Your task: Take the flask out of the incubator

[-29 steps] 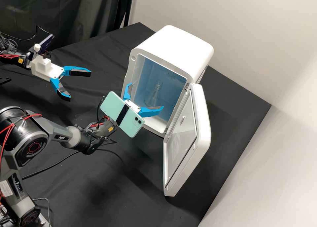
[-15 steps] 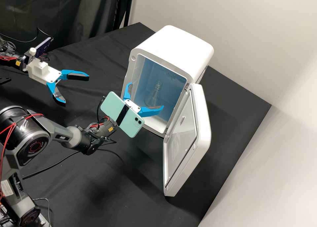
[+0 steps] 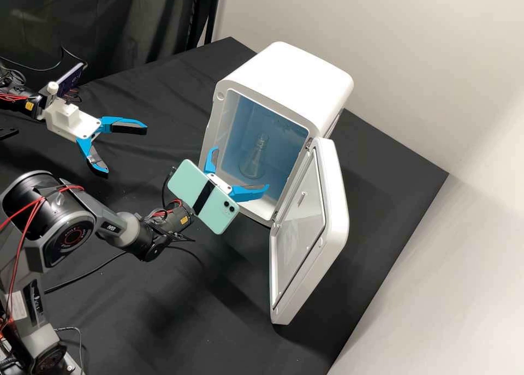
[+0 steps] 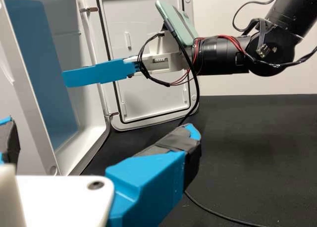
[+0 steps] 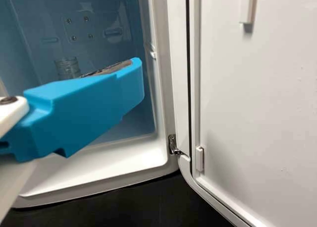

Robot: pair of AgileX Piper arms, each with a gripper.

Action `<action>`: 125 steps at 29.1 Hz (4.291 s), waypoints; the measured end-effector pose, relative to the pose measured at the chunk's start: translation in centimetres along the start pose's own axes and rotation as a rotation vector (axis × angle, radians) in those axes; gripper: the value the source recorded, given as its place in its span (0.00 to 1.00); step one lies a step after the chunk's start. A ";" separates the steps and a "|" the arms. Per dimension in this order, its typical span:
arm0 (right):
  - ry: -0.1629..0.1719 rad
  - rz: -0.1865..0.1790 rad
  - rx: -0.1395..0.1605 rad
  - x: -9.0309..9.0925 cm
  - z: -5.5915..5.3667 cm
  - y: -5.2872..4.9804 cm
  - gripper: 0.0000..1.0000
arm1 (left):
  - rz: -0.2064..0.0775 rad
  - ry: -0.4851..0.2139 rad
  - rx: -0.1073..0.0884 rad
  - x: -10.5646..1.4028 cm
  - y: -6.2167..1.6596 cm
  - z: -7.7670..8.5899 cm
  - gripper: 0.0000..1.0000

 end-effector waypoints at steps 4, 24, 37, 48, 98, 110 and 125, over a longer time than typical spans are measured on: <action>-0.019 -0.018 0.001 0.2 0.7 -0.6 1.00 | 0.000 0.001 0.000 0.0 0.00 0.0 1.00; -0.014 -0.024 -0.004 2.6 1.1 -1.3 1.00 | 0.000 0.002 -0.001 0.3 0.04 -0.1 1.00; 0.066 -0.039 -0.028 3.6 -1.3 -2.0 1.00 | 0.001 0.004 -0.001 0.3 0.05 -0.1 1.00; 0.075 -0.047 -0.028 3.8 -1.7 -2.2 1.00 | 0.001 0.006 -0.001 0.3 0.05 -0.2 1.00; 0.148 -0.055 -0.151 5.4 1.3 -1.3 1.00 | 0.001 -0.001 -0.005 0.3 0.02 0.2 1.00; -0.022 0.044 -0.133 4.8 4.8 1.4 1.00 | 0.001 -0.005 -0.012 0.4 -0.01 0.4 1.00; -0.026 0.028 -0.132 4.2 4.4 1.2 1.00 | 0.001 -0.005 -0.012 0.4 -0.01 0.4 1.00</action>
